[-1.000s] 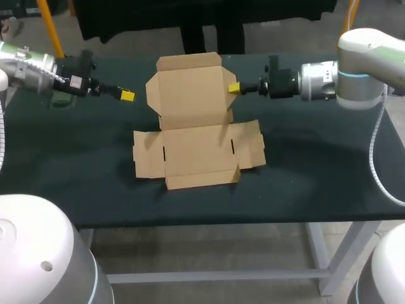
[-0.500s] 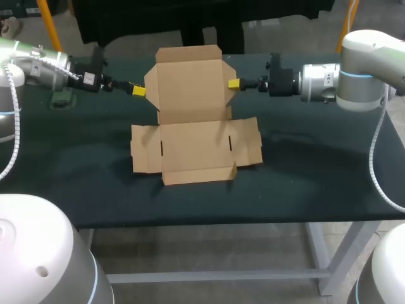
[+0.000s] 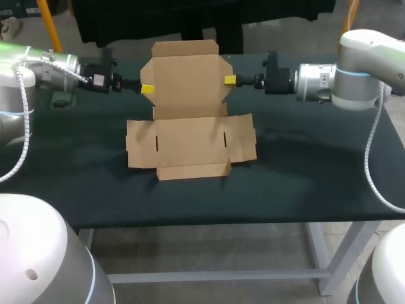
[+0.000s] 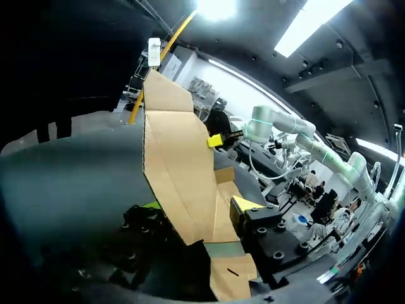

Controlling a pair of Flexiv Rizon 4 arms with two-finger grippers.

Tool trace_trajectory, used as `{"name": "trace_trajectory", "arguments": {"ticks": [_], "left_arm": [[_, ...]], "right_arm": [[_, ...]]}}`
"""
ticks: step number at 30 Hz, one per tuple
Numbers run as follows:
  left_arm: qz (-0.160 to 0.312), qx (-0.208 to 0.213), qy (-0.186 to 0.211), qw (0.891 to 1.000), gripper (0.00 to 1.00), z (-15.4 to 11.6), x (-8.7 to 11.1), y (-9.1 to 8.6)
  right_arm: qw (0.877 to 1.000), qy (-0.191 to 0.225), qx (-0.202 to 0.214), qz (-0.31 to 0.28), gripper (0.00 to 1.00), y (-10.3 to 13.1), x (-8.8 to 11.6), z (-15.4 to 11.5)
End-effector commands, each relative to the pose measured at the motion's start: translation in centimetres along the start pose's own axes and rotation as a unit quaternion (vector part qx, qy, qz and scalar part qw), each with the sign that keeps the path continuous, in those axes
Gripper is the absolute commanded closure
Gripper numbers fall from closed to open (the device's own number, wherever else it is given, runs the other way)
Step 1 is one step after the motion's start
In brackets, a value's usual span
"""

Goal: Assemble the packaging by folding the flat box into shape, placing the metal phone stand inside, and closing the box properly

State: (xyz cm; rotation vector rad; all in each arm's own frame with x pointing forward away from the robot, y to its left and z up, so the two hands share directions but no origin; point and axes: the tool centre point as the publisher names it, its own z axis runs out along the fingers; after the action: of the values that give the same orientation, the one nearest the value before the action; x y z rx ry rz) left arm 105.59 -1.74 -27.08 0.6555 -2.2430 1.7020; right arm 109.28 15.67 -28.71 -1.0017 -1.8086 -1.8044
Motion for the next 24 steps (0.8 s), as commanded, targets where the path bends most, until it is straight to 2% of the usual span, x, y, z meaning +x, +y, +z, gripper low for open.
{"name": "trace_trajectory", "arguments": {"ticks": [1,8,17,24], "left_arm": [[0.007,0.002,0.022,1.0,0.5,0.5,-0.7,-0.4],[0.022,0.009,0.039,0.999,0.57,1.8,-0.7,-1.3],[0.034,0.017,0.051,0.998,0.6,2.4,-0.8,-2.1],[0.039,0.026,0.059,0.997,0.67,2.8,-1.2,-2.5]], "right_arm": [[1.0,0.011,-0.001,-0.002,1.0,0.3,-0.6,0.6],[1.0,0.019,-0.009,-0.02,1.0,0.7,0.0,1.0],[0.999,0.025,-0.013,-0.032,1.0,0.9,0.6,1.3],[0.999,0.03,-0.016,-0.037,1.0,1.0,1.0,1.3]]}}
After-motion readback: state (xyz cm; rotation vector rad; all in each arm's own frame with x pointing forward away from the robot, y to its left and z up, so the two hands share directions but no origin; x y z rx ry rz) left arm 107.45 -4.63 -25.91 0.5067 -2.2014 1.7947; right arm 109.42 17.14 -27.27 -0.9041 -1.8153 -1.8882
